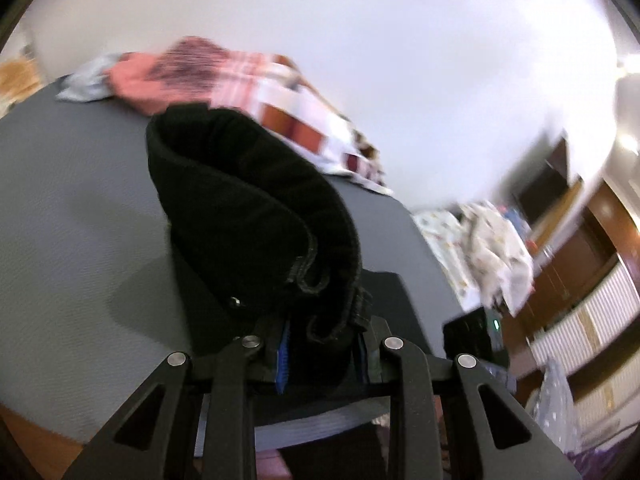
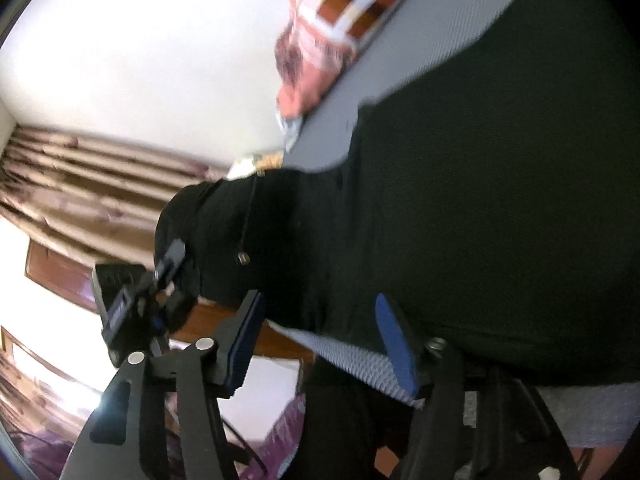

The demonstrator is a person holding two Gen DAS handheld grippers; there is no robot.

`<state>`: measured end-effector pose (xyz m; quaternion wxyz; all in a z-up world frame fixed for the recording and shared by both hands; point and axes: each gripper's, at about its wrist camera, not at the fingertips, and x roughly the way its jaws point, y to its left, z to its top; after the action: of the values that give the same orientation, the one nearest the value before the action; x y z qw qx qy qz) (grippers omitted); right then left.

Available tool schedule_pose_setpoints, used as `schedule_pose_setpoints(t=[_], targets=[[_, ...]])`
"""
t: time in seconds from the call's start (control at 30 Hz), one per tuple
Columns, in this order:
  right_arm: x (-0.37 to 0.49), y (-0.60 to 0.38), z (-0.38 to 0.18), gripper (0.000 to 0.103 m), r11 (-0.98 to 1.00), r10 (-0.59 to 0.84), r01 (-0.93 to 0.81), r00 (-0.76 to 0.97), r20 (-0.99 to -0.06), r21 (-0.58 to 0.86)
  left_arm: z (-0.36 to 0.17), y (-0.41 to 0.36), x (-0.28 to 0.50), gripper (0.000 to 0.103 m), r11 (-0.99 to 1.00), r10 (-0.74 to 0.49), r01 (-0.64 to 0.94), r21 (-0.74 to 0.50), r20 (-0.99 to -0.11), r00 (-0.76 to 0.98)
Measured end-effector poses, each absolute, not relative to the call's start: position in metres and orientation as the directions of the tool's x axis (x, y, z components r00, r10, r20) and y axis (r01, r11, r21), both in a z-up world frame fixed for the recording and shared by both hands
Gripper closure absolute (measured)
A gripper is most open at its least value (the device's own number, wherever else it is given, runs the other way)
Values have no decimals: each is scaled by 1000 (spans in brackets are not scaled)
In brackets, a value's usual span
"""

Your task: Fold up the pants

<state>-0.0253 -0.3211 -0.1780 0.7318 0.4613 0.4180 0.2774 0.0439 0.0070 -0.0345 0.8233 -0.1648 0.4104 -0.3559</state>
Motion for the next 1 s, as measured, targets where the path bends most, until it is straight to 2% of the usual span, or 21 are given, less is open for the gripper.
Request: schedule_pose_setpoints(t=[0.1, 0.23, 0.53, 1.0], targets=[[-30, -356, -173, 40, 393, 758, 4, 565, -326, 920, -34, -36, 40, 77, 633, -770, 518, -575, -541, 339], [-41, -403, -181, 39, 279, 735, 56, 630, -250, 959, -45, -94, 37, 77, 556, -814, 581, -594, -532, 235], [-53, -438, -208, 40, 39, 746, 105, 658, -99, 994, -82, -170, 37, 77, 481, -832, 594, -644, -549, 78], [-61, -477, -211, 30, -16, 678, 116, 731, -74, 993, -95, -240, 38, 77, 447, -807, 668, -596, -590, 13]])
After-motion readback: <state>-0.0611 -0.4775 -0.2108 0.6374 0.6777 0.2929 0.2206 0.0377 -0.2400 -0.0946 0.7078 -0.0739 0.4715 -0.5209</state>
